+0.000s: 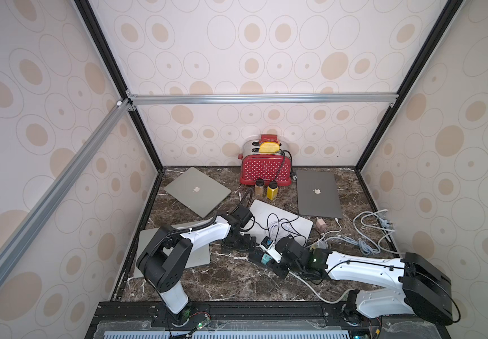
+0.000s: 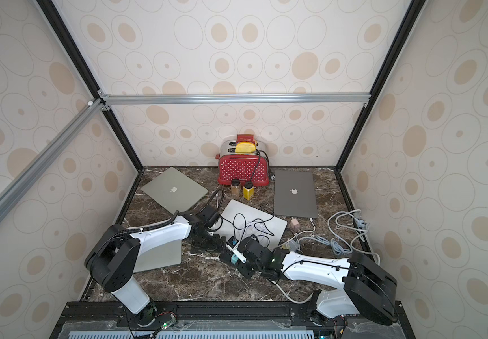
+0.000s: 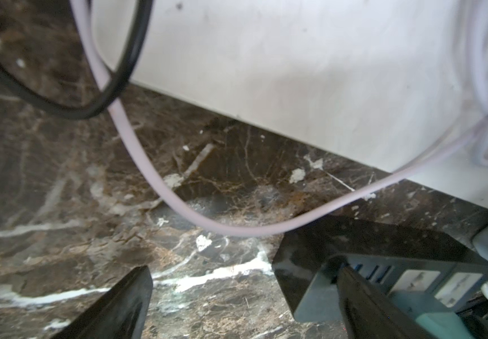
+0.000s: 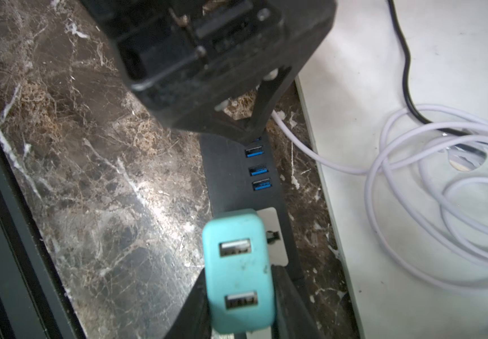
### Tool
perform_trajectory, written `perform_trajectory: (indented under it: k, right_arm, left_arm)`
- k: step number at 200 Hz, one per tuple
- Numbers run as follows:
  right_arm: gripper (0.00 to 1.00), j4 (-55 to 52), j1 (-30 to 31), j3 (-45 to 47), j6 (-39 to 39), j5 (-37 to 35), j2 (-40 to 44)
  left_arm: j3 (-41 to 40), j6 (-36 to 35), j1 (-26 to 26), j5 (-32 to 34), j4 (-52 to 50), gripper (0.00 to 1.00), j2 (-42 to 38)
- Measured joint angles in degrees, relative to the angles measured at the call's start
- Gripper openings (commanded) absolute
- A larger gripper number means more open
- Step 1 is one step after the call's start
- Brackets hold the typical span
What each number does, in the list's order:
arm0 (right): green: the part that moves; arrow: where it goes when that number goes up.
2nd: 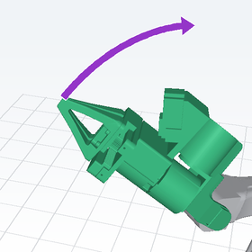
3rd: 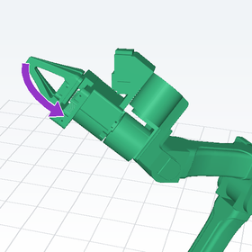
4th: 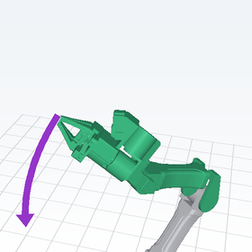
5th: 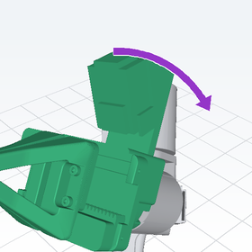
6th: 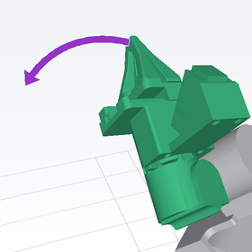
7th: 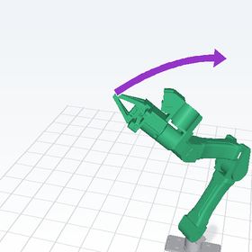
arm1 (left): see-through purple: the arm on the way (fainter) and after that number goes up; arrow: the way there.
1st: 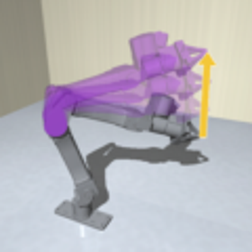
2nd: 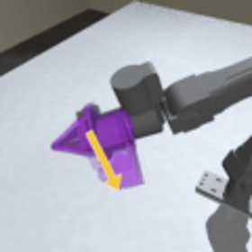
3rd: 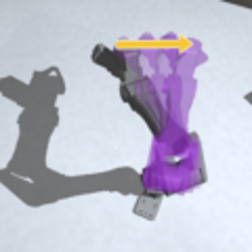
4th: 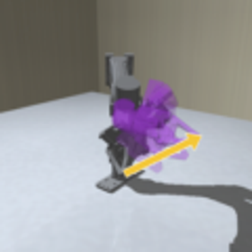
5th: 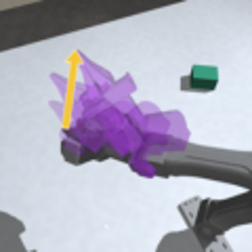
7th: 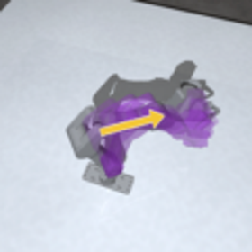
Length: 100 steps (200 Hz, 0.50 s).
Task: Unplug the laptop charger
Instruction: Remove the plug from the socket.
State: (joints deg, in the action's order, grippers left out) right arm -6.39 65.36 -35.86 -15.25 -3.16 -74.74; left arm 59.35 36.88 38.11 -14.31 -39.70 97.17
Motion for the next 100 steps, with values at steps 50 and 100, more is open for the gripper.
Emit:
perform_trajectory:
  k: [50, 100]
  right_arm:
    - [0.0, -0.17, 0.85, 2.21, 0.87, -1.86, 4.31]
    - [0.0, 0.0, 0.83, 2.19, -2.03, -1.51, 4.17]
  left_arm:
    - [0.37, 0.11, 0.52, -2.23, 0.02, 0.99, 0.76]
    - [0.35, 0.63, 0.52, -2.34, 0.09, 0.99, 0.76]
